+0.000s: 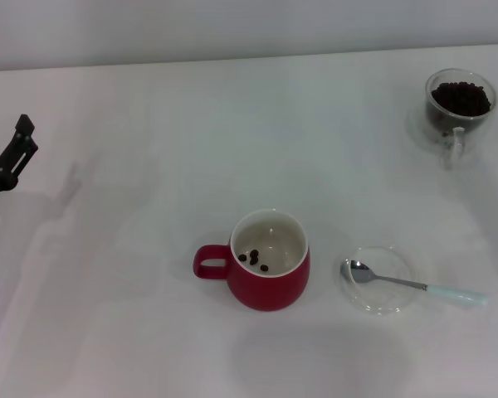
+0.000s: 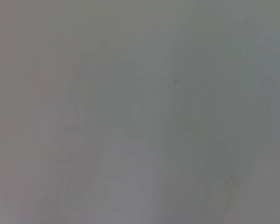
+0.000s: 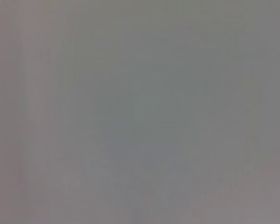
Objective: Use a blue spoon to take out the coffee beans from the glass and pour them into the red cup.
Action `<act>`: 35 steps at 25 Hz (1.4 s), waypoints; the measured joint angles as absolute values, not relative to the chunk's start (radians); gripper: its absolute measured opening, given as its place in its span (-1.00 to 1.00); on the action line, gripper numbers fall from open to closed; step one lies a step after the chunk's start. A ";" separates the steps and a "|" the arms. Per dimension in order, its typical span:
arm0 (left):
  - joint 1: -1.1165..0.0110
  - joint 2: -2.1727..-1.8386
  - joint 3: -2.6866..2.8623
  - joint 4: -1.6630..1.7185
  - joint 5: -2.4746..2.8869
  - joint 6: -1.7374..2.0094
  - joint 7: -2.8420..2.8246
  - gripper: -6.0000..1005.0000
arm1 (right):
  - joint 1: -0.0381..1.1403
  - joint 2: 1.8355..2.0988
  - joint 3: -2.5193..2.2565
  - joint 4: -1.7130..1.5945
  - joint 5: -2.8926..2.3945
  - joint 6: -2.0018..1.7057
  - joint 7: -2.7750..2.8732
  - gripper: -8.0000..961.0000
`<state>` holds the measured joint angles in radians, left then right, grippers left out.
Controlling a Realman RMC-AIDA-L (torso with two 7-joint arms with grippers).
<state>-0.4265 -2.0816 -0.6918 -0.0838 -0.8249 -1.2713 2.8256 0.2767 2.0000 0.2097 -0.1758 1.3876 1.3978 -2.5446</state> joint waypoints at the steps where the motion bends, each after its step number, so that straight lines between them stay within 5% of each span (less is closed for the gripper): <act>1: -0.425 -2.082 -0.692 -0.084 -0.825 -1.271 2.826 0.75 | 0.280 2.000 0.214 -0.163 1.409 1.378 -2.595 -0.37; 5: -0.419 -2.081 -0.692 -0.073 -0.832 -1.272 2.826 0.75 | 0.281 2.001 0.217 -0.152 1.480 1.344 -2.641 -0.37; 11: -0.402 -2.081 -0.692 -0.045 -0.936 -1.281 2.826 0.75 | 0.277 2.002 0.219 -0.154 1.563 1.302 -2.667 -0.11; 16: -0.398 -2.080 -0.692 -0.046 -1.036 -1.286 2.826 0.75 | 0.274 2.002 0.220 -0.137 1.610 1.306 -2.742 0.41; 30: -0.419 -2.077 -0.692 -0.042 -1.106 -1.297 2.826 0.76 | 0.286 2.003 0.232 -0.108 1.673 1.282 -2.863 0.50; 35: -0.433 -2.075 -0.692 -0.036 -1.144 -1.289 2.826 0.76 | 0.287 2.003 0.233 -0.102 1.687 1.279 -2.884 0.83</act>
